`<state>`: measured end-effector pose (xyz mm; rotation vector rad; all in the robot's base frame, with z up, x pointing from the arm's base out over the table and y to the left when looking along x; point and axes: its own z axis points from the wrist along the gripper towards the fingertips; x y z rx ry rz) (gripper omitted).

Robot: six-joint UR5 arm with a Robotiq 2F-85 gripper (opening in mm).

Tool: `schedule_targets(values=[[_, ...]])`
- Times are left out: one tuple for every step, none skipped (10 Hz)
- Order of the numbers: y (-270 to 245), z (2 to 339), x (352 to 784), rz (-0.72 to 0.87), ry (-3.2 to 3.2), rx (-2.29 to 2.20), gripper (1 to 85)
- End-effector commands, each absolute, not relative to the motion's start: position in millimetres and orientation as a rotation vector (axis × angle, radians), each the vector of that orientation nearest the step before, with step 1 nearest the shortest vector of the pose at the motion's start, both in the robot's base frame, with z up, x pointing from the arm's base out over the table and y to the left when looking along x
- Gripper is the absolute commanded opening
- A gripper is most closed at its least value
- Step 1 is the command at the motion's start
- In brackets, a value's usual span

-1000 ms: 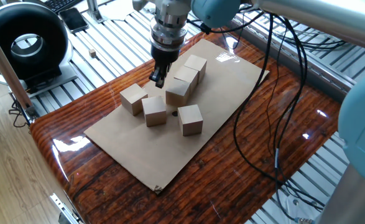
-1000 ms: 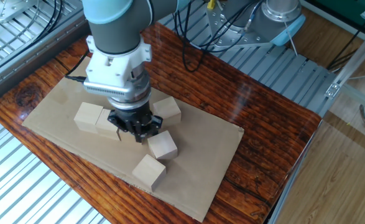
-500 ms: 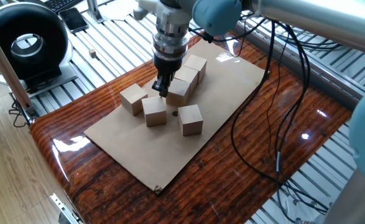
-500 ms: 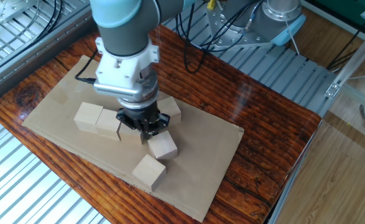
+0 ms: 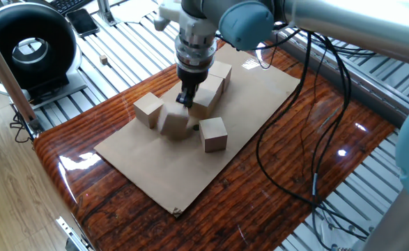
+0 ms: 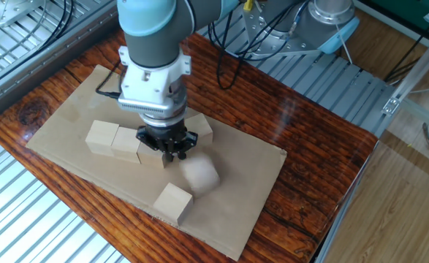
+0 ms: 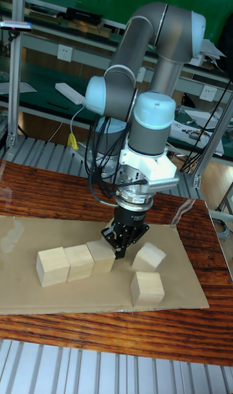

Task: Stack the blocks into a pyramid shape

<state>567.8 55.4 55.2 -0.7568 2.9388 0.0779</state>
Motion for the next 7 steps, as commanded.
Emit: schedule_targets(values=[[54.3, 55.4, 565.2, 0.086, 2.939, -0.723, 1.0], [56.5, 55.0, 564.5, 0.085, 2.943, -0.709, 1.0], [58.7, 56.7, 564.6, 0.088, 2.945, -0.698, 1.0], [60.9, 59.2, 562.4, 0.093, 2.955, -0.681, 1.0], [69.7, 63.9, 555.9, 0.144, 2.962, -0.68, 19.3], [76.8, 68.2, 551.4, 0.186, 2.949, -0.723, 35.7], [77.7, 72.8, 545.5, 0.186, 2.934, -0.808, 42.0]])
